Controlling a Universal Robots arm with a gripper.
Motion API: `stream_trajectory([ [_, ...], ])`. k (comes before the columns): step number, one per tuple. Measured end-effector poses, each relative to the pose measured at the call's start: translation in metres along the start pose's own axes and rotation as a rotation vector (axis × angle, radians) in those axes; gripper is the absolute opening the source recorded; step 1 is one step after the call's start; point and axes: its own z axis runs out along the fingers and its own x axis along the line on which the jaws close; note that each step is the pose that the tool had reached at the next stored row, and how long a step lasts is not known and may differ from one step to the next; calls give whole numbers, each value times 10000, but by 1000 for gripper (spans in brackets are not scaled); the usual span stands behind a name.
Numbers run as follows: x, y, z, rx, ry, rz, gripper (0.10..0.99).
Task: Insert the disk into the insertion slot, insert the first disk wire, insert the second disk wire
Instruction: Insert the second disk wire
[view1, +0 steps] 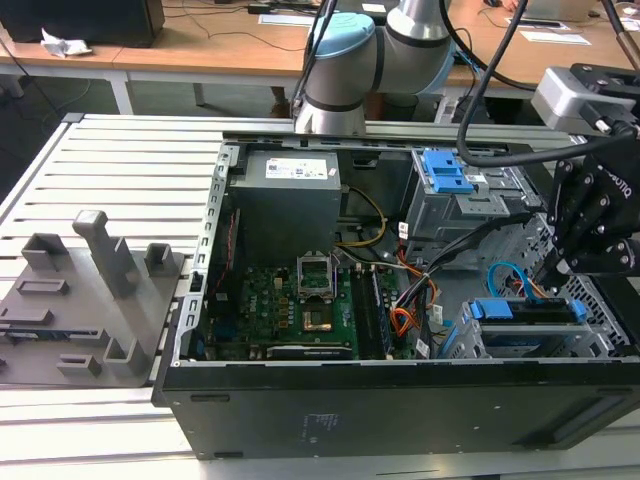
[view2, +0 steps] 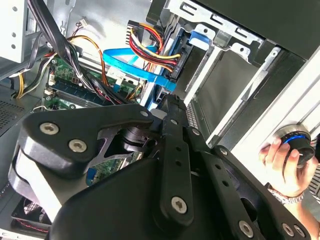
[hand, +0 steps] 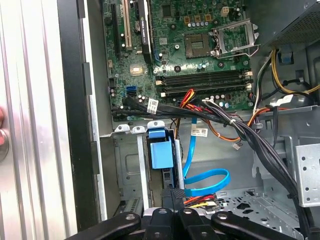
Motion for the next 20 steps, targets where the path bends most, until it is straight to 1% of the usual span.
stream_trajectory([
  [3,1,10,-2,0,3,-1,106],
  [6,11,82,3,0,-2,0,106],
  [7,15,113,5,0,-3,-1,106],
  [8,21,159,7,0,-2,0,106],
  [12,31,241,11,0,-3,0,106],
  [14,41,316,15,0,-3,0,106],
  [15,44,329,16,0,-3,1,106],
  [20,44,335,16,0,-2,0,106],
])
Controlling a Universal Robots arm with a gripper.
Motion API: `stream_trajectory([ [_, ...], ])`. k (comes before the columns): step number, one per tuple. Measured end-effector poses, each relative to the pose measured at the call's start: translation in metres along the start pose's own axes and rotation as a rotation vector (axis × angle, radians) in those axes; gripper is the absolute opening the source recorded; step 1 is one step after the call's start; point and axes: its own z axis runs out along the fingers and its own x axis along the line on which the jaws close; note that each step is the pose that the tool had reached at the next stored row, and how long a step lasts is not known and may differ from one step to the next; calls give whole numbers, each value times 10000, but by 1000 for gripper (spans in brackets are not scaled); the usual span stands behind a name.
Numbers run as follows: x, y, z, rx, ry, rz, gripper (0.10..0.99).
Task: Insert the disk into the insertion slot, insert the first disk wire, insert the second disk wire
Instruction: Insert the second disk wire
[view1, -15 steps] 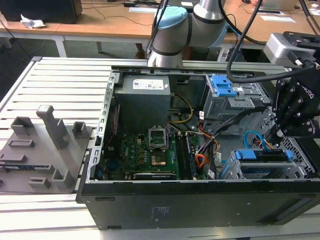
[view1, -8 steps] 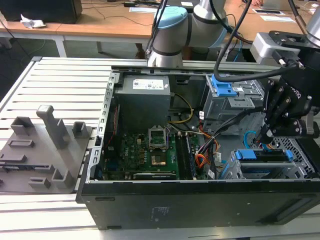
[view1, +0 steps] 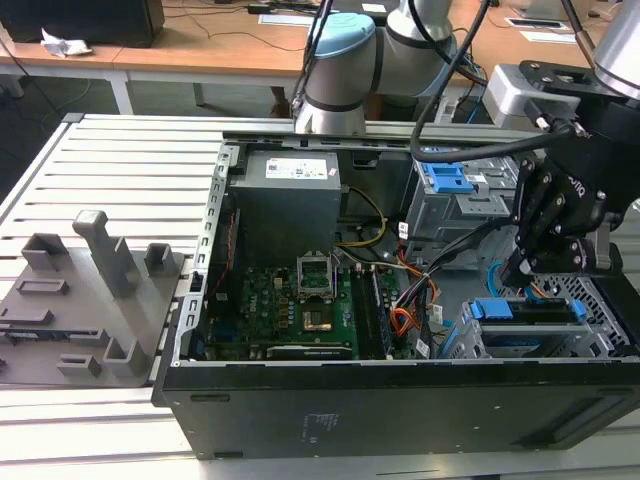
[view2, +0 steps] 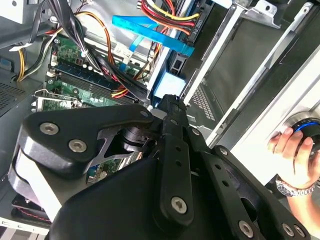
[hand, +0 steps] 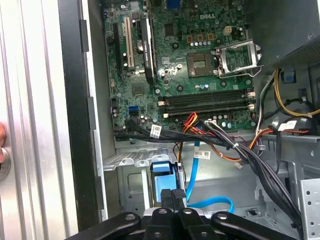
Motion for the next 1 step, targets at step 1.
stream_trajectory([
  [1,0,1,0,0,0,0,106],
])
